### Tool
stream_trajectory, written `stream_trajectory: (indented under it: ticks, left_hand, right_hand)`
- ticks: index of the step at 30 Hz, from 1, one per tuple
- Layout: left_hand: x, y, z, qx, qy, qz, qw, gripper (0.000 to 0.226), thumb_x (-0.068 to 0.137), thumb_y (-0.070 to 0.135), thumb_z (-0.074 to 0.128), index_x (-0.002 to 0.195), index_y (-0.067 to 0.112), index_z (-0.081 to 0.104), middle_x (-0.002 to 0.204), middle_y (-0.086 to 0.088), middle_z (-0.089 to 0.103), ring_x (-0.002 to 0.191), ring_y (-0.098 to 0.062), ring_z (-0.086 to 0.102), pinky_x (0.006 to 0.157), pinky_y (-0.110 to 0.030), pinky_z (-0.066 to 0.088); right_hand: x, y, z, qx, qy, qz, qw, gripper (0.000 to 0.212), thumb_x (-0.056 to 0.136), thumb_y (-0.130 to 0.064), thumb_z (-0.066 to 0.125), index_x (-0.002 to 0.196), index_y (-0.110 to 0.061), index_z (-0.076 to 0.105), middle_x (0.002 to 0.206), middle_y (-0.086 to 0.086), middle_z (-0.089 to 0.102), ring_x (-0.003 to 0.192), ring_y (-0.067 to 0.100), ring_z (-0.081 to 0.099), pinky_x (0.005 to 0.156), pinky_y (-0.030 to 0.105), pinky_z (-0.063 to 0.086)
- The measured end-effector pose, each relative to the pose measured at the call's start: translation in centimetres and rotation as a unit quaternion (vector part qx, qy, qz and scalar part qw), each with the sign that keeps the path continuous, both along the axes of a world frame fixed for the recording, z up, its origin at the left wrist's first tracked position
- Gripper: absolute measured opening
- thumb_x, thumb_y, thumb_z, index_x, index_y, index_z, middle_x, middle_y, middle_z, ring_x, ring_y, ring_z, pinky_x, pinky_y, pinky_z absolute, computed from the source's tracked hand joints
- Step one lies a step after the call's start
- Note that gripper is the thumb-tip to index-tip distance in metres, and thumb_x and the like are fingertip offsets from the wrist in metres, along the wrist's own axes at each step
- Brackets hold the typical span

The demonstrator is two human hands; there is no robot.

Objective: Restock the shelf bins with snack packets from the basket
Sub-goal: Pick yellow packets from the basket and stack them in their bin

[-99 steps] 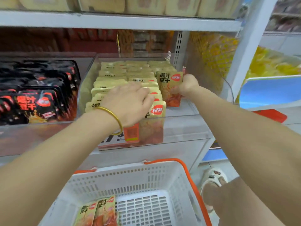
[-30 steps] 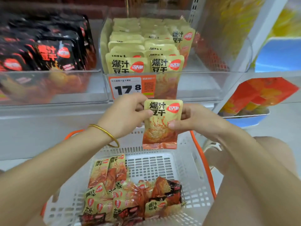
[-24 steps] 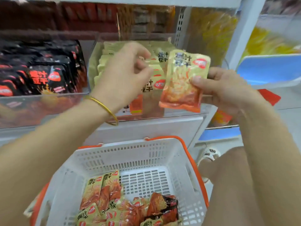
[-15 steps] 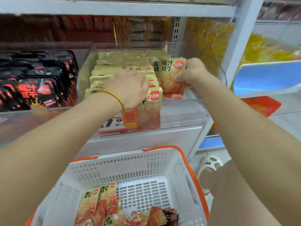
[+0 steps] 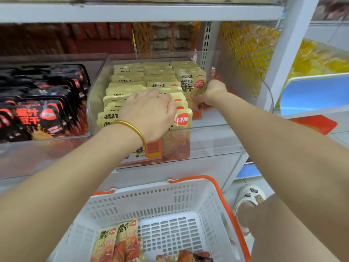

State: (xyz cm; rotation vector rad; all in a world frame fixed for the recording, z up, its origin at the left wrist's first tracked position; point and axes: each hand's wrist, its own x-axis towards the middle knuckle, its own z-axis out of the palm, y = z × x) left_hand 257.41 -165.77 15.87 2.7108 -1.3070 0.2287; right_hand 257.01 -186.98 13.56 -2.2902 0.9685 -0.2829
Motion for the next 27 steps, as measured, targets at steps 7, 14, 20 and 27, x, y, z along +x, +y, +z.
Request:
stream_trajectory:
  ticks: [7, 14, 20, 27]
  left_hand:
    - [-0.9, 1.1, 0.4, -0.114, -0.016, -0.028, 0.993, 0.055, 0.093, 0.041, 0.016, 0.114, 0.011, 0.058, 0.117, -0.006, 0.057, 0.115, -0.028, 0.048, 0.098, -0.039, 0.037]
    - [-6.6, 8.5, -2.1, -0.247, -0.052, -0.156, 0.955, 0.030, 0.093, 0.023, 0.039, 0.104, 0.009, 0.064, 0.107, -0.003, 0.063, 0.100, -0.025, 0.056, 0.088, -0.037, 0.041]
    - [-5.8, 13.2, -11.7, 0.014, 0.108, -0.114, 0.987, 0.040, 0.086, 0.031, 0.031, 0.100, 0.017, 0.066, 0.100, 0.001, 0.066, 0.096, -0.025, 0.059, 0.077, -0.041, 0.053]
    - [-4.1, 15.2, -17.0, 0.198, 0.115, -0.063, 0.971, 0.030, 0.096, 0.024, 0.037, 0.117, 0.018, 0.058, 0.116, 0.002, 0.057, 0.112, -0.017, 0.050, 0.091, -0.035, 0.046]
  right_hand:
    - [-2.8, 1.4, 2.8, -0.024, -0.020, 0.001, 1.000, 0.033, 0.074, -0.021, 0.081, 0.075, -0.001, 0.055, 0.095, 0.017, 0.068, 0.090, 0.029, 0.068, 0.082, 0.042, 0.057]
    - [-14.2, 10.7, 5.7, 0.071, -0.132, 0.191, 0.970, 0.014, 0.082, 0.000, 0.067, 0.073, -0.005, 0.058, 0.056, 0.012, 0.064, 0.051, 0.019, 0.066, 0.054, 0.030, 0.058]
    - [-10.0, 16.5, -9.2, 0.131, 0.269, 0.357, 0.885, 0.004, 0.090, -0.004, 0.059, 0.086, -0.004, 0.058, 0.077, 0.014, 0.064, 0.058, 0.018, 0.062, 0.056, 0.028, 0.056]
    - [-10.3, 19.3, -28.9, -0.029, 0.431, 0.455, 0.778, 0.027, 0.092, -0.010, 0.055, 0.114, 0.002, 0.063, 0.118, 0.016, 0.064, 0.096, 0.026, 0.063, 0.077, 0.034, 0.050]
